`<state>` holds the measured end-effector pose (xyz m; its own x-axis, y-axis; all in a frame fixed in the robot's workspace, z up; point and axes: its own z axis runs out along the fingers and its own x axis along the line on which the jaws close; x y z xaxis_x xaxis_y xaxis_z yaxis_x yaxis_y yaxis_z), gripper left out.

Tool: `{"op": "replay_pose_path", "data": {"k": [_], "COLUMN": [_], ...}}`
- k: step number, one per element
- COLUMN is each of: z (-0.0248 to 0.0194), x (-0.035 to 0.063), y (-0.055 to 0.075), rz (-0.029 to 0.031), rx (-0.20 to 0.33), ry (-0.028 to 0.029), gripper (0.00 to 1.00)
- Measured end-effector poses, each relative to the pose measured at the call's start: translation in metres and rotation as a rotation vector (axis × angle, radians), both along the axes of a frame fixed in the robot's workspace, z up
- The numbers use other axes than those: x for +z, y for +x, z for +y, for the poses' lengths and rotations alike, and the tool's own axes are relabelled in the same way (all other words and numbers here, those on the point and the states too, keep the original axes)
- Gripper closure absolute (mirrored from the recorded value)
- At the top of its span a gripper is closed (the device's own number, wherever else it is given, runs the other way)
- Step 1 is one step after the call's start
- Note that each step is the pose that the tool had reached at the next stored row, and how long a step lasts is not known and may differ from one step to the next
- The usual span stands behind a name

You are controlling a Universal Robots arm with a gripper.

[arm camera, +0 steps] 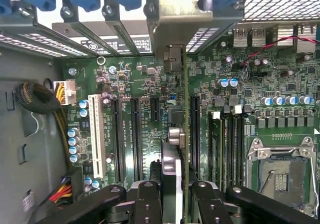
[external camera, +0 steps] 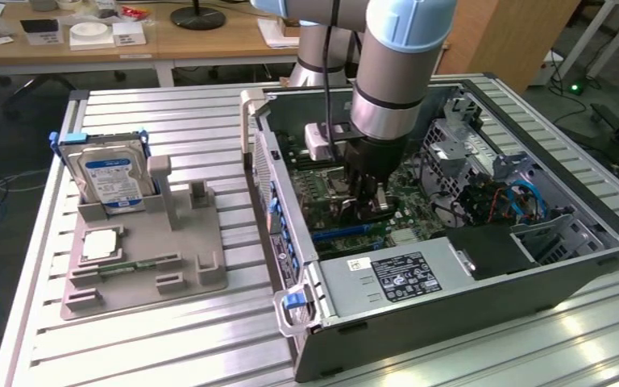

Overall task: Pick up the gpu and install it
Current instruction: 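Insert the gpu into the slot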

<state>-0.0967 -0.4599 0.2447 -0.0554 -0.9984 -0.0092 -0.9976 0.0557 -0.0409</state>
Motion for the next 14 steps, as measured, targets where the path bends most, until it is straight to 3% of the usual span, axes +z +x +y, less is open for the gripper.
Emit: {"op": "replay_pose_path", "data": {"k": [14], "z": [0.0], "x": [-0.0069], "y": [-0.0033], "rz": [0.0001], "rx": [0.0], "ry": [-0.0002], "gripper": [0.72]}}
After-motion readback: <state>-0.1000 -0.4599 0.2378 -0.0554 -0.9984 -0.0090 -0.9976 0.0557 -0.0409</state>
